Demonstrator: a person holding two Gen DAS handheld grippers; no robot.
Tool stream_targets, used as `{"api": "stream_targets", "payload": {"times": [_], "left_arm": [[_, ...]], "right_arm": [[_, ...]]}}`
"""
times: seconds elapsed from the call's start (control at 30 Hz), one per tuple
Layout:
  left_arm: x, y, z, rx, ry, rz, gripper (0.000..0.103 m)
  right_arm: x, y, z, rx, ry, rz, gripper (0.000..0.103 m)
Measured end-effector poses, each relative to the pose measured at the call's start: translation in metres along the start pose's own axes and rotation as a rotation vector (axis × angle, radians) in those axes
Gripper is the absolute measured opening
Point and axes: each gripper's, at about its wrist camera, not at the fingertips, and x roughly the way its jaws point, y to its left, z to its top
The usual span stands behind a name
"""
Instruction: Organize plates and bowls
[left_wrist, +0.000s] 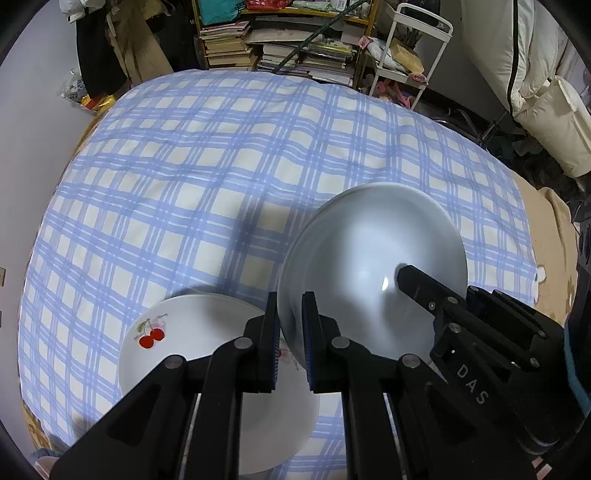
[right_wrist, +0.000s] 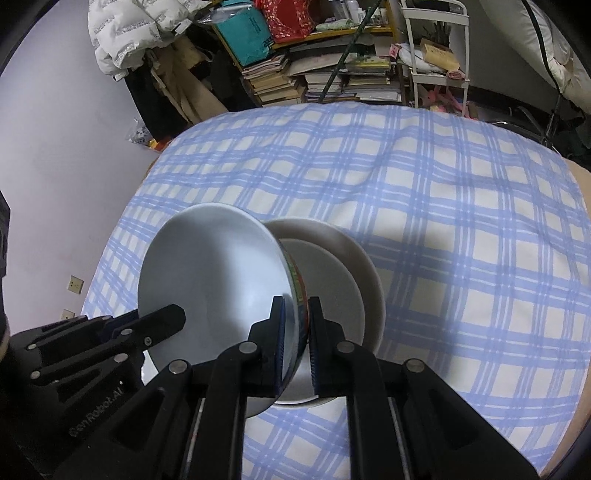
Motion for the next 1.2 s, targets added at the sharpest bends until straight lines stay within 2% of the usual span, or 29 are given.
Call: {"api": "stream_targets", "payload": {"times": [0.13, 0.43, 0.63, 0.7, 0.9, 0.97, 1.03, 1.1, 1.2], "left_arm": [[0.006, 0.0, 0.001, -0.002, 0.013, 0.001, 0.01], [0.009, -0.008, 0.0, 0.02, 0.001, 0.006, 0.01], [0.007, -0.01, 0.001, 0.033, -0.011, 0.042, 0.011], [0.006, -0.007, 0.0, 0.028, -0.013, 0.045, 0.011], [0.003, 0.003, -0.002, 0.018, -0.013, 0.059, 0.012], [0.002, 0.004, -0.001, 0.016, -0.017, 0.062, 0.012], [0.0, 0.005, -0.001, 0.018, -0.019, 0.068, 0.012], [-0.001, 0.007, 0.0, 0.022, -0.022, 0.074, 0.014], [-0.003, 0.011, 0.002, 0.027, -0.028, 0.093, 0.016]], "right_arm": [[0.0, -0.001, -0.002, 0.003, -0.032, -0.013, 0.013], [0.004, -0.006, -0.001, -0.033, -0.036, -0.085, 0.014], [0.003, -0.005, -0.002, -0.041, -0.04, -0.086, 0.015], [0.002, -0.006, -0.002, -0.031, -0.044, -0.077, 0.018], [-0.013, -0.009, 0.001, -0.011, -0.122, -0.095, 0.023], [-0.019, -0.012, 0.003, 0.002, -0.141, -0.069, 0.023], [-0.022, -0.015, 0.005, 0.018, -0.137, -0.062, 0.027], [-0.024, -0.019, 0.007, 0.033, -0.128, -0.067, 0.039], [-0.031, -0.027, 0.008, 0.053, -0.127, -0.067, 0.044]]}}
